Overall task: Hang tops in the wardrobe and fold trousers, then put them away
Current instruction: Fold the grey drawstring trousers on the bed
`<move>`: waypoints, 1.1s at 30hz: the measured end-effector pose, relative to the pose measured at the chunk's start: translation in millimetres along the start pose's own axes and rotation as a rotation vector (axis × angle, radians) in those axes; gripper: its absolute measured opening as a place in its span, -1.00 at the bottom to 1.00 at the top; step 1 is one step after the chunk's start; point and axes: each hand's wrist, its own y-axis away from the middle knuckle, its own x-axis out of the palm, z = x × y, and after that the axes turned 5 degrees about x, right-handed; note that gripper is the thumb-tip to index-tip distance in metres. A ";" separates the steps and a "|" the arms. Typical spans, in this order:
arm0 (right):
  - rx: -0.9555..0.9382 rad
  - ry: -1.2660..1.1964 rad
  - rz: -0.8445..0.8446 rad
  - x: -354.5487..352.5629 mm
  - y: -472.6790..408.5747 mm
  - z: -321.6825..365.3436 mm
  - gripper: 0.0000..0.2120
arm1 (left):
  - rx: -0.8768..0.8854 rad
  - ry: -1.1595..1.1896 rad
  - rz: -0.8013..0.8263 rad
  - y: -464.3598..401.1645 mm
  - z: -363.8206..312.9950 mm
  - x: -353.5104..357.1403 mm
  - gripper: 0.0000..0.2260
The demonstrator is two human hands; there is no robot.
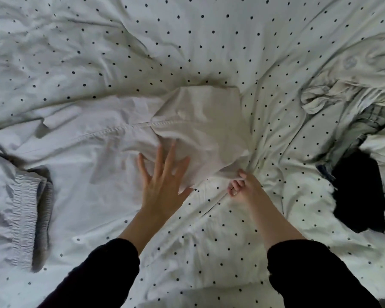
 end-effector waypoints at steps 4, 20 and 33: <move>-0.064 -0.030 -0.031 -25.4 15.9 20.2 -0.98 | -0.023 -0.073 0.059 -4.9 -21.9 -2.0 -0.32; -0.052 -0.010 -0.305 -112.0 36.9 25.3 -0.86 | 0.166 -0.108 0.190 13.7 -86.5 19.6 -0.36; -0.258 0.124 -0.430 -173.1 35.3 39.5 -0.62 | 0.273 0.035 0.377 24.6 -116.1 42.5 -0.31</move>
